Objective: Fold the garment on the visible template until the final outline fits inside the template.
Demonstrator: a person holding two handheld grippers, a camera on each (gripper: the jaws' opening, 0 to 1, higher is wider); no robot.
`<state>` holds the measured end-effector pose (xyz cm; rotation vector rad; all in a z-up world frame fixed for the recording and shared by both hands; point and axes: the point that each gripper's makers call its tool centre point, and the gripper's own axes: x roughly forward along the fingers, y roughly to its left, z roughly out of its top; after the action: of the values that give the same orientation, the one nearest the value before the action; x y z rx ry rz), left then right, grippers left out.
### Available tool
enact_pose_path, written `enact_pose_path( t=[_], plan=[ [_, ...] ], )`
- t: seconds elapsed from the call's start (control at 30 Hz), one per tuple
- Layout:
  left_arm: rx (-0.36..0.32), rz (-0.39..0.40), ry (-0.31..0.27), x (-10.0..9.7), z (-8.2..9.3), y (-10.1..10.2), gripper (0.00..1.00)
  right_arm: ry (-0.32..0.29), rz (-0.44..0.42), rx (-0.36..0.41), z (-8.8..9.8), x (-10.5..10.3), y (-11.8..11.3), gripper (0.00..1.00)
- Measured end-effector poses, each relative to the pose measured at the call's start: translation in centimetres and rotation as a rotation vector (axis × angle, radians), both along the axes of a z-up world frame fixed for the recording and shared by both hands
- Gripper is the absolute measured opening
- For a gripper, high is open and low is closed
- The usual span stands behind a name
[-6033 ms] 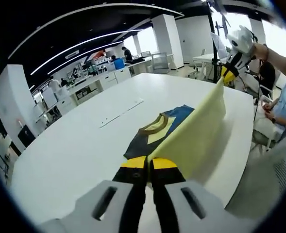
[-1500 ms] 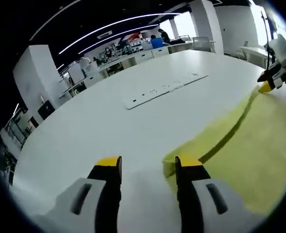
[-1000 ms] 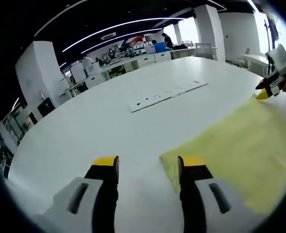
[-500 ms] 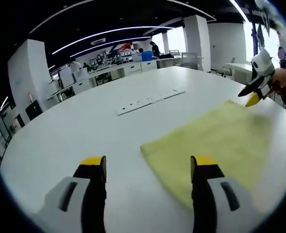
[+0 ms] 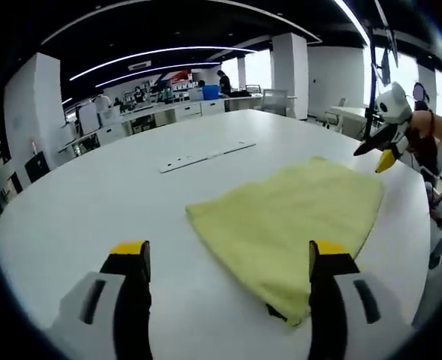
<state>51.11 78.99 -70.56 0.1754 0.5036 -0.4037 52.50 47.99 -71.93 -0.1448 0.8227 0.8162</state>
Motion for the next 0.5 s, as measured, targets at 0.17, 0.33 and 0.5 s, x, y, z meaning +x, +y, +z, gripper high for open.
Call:
enact_pose_path(
  t=[0.17, 0.33, 0.5],
  plan=[
    [-0.006, -0.024, 0.018, -1.8, -0.3, -0.3, 0.86, 0.012, 0.014, 0.0, 0.0, -1.9, -0.3, 0.82],
    [-0.043, -0.032, 0.063, -3.9, -1.2, -0.7, 0.77, 0.019, 0.006, -0.01, -0.4, -3.4, -1.1, 0.75],
    [-0.07, -0.019, 0.083, -5.6, -1.8, -0.6, 0.62, -0.007, -0.008, -0.023, -0.8, -4.4, -1.9, 0.61]
  ],
)
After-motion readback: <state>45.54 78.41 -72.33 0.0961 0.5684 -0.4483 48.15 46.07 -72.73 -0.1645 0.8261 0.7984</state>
